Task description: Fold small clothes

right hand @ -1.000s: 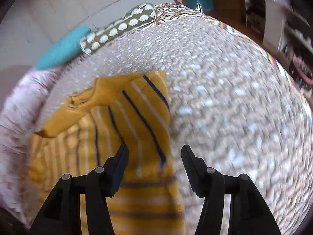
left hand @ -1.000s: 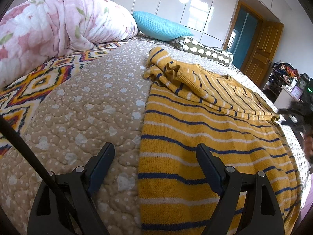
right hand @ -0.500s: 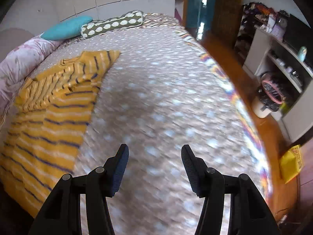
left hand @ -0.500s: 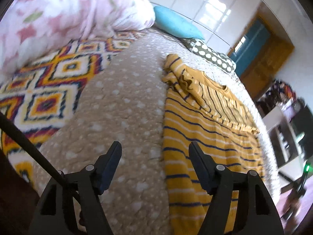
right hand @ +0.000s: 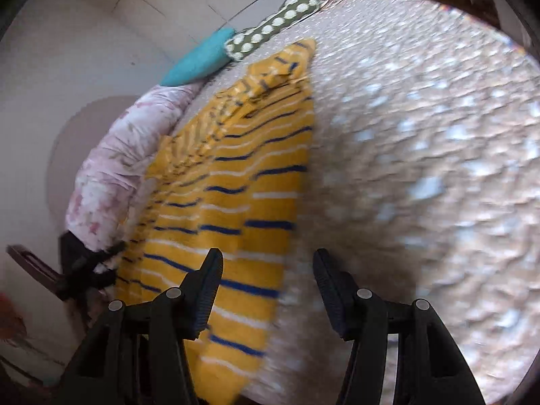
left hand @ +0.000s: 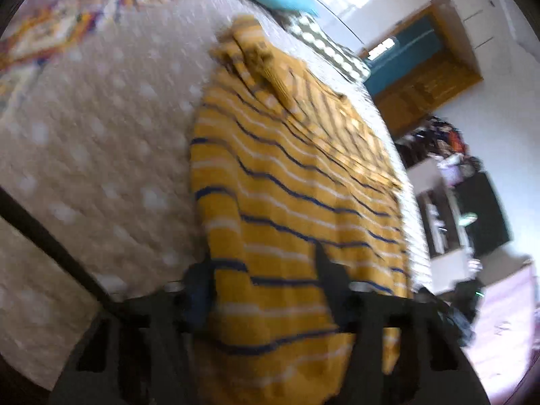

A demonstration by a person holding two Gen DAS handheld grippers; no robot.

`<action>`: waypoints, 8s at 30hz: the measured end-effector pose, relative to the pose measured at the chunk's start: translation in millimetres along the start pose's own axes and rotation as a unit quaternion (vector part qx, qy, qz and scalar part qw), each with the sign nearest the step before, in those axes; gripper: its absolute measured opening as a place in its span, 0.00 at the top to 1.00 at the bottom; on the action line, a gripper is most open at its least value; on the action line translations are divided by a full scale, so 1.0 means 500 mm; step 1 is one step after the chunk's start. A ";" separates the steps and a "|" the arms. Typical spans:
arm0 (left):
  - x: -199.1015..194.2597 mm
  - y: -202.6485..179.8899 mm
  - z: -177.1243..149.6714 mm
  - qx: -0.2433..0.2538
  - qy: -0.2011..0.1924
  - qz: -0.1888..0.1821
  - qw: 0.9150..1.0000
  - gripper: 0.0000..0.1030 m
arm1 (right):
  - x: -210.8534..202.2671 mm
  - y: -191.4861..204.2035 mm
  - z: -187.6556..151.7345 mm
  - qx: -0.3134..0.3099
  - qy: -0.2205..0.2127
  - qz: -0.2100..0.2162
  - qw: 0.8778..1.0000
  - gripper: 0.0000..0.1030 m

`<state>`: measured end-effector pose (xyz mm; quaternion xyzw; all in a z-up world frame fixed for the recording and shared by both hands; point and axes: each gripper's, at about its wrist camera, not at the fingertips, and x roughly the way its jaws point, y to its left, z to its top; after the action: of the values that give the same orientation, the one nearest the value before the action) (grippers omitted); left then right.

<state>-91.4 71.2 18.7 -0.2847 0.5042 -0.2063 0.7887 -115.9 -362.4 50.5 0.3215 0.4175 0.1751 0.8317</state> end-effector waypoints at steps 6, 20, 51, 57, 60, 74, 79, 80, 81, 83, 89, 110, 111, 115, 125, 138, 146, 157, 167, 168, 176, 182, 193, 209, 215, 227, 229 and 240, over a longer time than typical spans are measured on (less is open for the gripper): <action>-0.017 0.011 -0.056 -0.021 0.006 -0.047 0.999 0.66 | 0.034 0.029 -0.029 0.002 0.021 0.060 0.998 0.42; -0.025 -0.023 -0.101 -0.001 0.001 -0.010 1.000 0.62 | 0.046 0.044 -0.144 0.050 0.061 0.124 0.989 0.52; -0.121 -0.184 0.094 0.115 -0.111 0.131 0.978 0.93 | -0.052 0.228 0.060 -0.130 -0.006 0.064 0.989 0.92; 0.043 -0.180 0.281 0.091 -0.088 0.172 0.977 0.92 | 0.068 0.217 0.231 -0.106 -0.046 0.011 0.993 0.92; 0.107 -0.147 0.319 0.061 -0.046 0.171 0.982 0.91 | 0.121 0.180 0.269 -0.084 -0.032 -0.012 0.996 0.89; 0.019 -0.079 0.377 -0.034 -0.106 0.047 0.993 0.28 | 0.216 0.026 0.420 0.101 -0.045 -0.007 0.994 0.38; -0.024 -0.068 0.326 0.026 -0.126 0.146 0.981 0.27 | 0.172 0.092 0.414 0.021 -0.054 -0.039 0.998 0.38; -0.029 -0.061 0.308 0.033 -0.128 0.164 0.978 0.27 | 0.165 0.107 0.409 0.005 -0.054 -0.043 0.998 0.38; -0.031 -0.056 0.291 0.036 -0.128 0.175 0.976 0.27 | 0.159 0.125 0.401 -0.011 -0.050 -0.047 0.998 0.37; -0.031 -0.041 0.264 0.039 -0.126 0.188 0.973 0.27 | 0.162 0.170 0.385 -0.043 -0.034 -0.052 0.997 0.37; 0.006 -0.018 0.179 0.075 -0.100 0.247 0.961 0.35 | 0.248 0.321 0.323 -0.140 0.031 -0.045 0.989 0.42; 0.010 0.037 0.106 0.111 -0.155 0.186 0.964 0.26 | 0.780 0.662 0.248 -0.396 0.135 -0.208 0.884 0.78; 0.009 0.038 0.105 0.111 -0.156 0.184 0.964 0.26 | 0.768 0.671 0.252 -0.397 0.132 -0.203 0.885 0.78; 0.009 0.037 0.103 0.110 -0.155 0.186 0.964 0.25 | 0.659 0.667 0.286 -0.357 0.111 -0.161 0.914 0.61; 0.027 0.019 0.102 0.121 -0.150 0.227 0.955 0.21 | 0.252 0.298 0.308 -0.201 0.100 -0.188 0.956 0.54; 0.041 0.006 0.100 0.130 -0.150 0.257 0.946 0.17 | 0.065 0.133 0.324 -0.127 0.007 -0.234 0.964 0.79; 0.037 0.007 0.100 0.127 -0.152 0.252 0.947 0.16 | 0.270 0.147 0.367 -0.131 0.073 -0.254 0.956 0.79; -0.006 0.004 0.101 0.098 -0.154 0.206 0.961 0.16 | 0.357 0.416 0.305 -0.235 0.051 -0.174 0.955 0.77; -0.057 0.039 0.114 0.055 -0.179 0.204 0.961 0.16 | 0.581 0.530 0.312 -0.188 0.096 -0.143 0.967 0.40; -0.058 0.043 0.116 0.051 -0.178 0.201 0.962 0.16 | 0.603 0.530 0.317 -0.179 0.103 -0.150 0.967 0.39; -0.065 0.069 0.124 0.036 -0.168 0.195 0.966 0.16 | 0.740 0.587 0.293 -0.289 0.167 -0.231 0.914 0.97; -0.051 0.073 0.126 0.051 -0.160 0.214 0.962 0.16 | 0.780 0.618 0.282 -0.334 0.159 -0.259 0.893 0.98; -0.149 0.156 0.149 -0.048 -0.222 0.238 0.944 0.16 | 0.501 0.659 0.143 -0.398 0.131 -0.115 0.901 0.51; -0.161 0.209 0.157 -0.103 -0.225 0.257 0.934 0.16 | 0.567 0.619 -0.069 -0.525 0.135 -0.149 0.827 0.89; -0.164 0.214 0.158 -0.107 -0.225 0.252 0.935 0.16 | 0.531 0.625 -0.065 -0.443 0.180 -0.077 0.875 0.91; -0.159 0.207 0.155 -0.093 -0.222 0.265 0.933 0.16 | 0.425 0.606 -0.060 -0.418 0.128 -0.064 0.897 0.90; -0.156 0.203 0.155 -0.089 -0.222 0.268 0.933 0.16 | 0.399 0.583 -0.030 -0.416 0.085 -0.110 0.899 0.90; -0.122 0.134 0.145 -0.030 -0.209 0.267 0.940 0.16 | 0.296 0.332 0.089 -0.275 0.024 -0.236 0.932 0.85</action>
<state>-47.7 176.5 40.0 -0.2004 0.3917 0.0912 0.8934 3.6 -175.6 97.3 -0.0317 0.4369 0.0893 0.8945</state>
